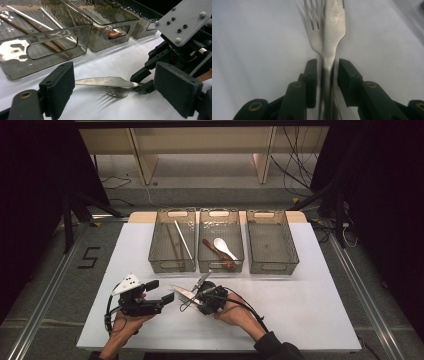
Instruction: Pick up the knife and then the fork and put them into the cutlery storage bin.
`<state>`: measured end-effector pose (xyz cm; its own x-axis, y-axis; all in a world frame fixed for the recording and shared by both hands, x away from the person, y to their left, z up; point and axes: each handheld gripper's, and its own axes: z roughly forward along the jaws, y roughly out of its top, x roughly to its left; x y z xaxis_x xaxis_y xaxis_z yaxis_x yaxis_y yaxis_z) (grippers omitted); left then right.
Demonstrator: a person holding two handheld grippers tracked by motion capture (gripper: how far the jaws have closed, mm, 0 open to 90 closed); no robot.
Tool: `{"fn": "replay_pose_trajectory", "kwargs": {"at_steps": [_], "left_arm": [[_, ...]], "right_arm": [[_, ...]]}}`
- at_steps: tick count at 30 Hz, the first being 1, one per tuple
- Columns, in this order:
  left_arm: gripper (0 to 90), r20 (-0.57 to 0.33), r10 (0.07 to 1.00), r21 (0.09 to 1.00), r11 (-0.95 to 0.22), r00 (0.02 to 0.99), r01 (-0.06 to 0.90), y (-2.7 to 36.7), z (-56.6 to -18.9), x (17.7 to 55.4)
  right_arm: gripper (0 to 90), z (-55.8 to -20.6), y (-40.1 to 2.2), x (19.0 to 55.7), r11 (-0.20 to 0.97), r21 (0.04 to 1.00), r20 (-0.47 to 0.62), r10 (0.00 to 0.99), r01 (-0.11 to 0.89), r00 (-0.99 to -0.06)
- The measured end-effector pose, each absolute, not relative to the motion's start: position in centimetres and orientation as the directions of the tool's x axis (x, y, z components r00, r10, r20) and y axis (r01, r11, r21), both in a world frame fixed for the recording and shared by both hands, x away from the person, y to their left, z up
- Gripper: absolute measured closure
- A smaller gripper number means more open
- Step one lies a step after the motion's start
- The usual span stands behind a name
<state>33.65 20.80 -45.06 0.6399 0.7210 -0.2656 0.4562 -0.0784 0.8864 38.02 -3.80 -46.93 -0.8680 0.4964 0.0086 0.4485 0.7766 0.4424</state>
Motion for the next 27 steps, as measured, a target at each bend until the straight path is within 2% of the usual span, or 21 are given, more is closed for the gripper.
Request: {"fn": "replay_pose_trajectory", "kwargs": {"at_steps": [15,27], "left_arm": [[16.7,-0.262,0.72,0.886,-0.084,0.643,0.455,20.79,-45.03,33.63],[16.7,-0.265,0.721,0.888,-0.077,0.641,0.454,20.82,-45.03,33.63]], "right_arm": [[78.5,-46.73,-3.12,38.34,0.794,0.408,0.005,0.492,0.451,-0.87],[80.6,-46.72,-3.35,38.63,0.777,0.415,0.027,0.51,0.474,-0.86]]}}
